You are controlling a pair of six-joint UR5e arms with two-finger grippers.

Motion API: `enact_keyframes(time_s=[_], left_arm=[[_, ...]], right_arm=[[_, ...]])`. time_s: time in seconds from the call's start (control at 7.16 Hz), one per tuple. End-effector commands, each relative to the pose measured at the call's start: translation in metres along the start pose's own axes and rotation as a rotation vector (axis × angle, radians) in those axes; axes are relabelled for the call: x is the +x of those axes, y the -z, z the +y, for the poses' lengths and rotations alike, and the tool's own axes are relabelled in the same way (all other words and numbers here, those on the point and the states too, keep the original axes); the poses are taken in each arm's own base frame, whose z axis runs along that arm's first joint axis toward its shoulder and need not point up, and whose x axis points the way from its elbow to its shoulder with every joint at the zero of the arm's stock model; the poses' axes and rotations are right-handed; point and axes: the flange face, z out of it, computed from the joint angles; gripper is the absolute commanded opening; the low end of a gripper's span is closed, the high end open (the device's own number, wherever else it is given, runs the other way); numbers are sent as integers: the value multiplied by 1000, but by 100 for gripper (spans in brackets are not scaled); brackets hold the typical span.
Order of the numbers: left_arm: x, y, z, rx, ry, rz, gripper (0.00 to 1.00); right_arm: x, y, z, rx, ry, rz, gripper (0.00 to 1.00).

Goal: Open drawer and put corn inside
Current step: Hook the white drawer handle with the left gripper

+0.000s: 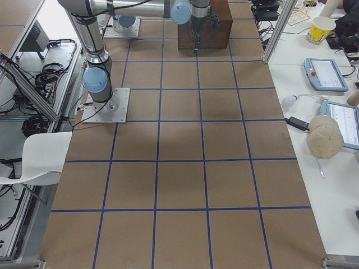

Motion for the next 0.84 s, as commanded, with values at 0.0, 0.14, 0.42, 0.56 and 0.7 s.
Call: enact_keyframes(time_s=[0.0,0.14,0.42,0.56,0.7], left_arm=[[-3,-9,-1,-14,10,8,100],[-4,-11,-2,-19,5,9,100],[-7,-16,-3,-27,6,12,100],[-7,-18,-3,-30,7,13,100],[-8,-20,-4,-32,8,15,100]], right_arm=[[0,0,0,1,0,0,100],[0,0,0,0,0,0,100],[0,0,0,0,0,0,100],[0,1,0,1,0,0,100],[0,0,0,0,0,0,100]])
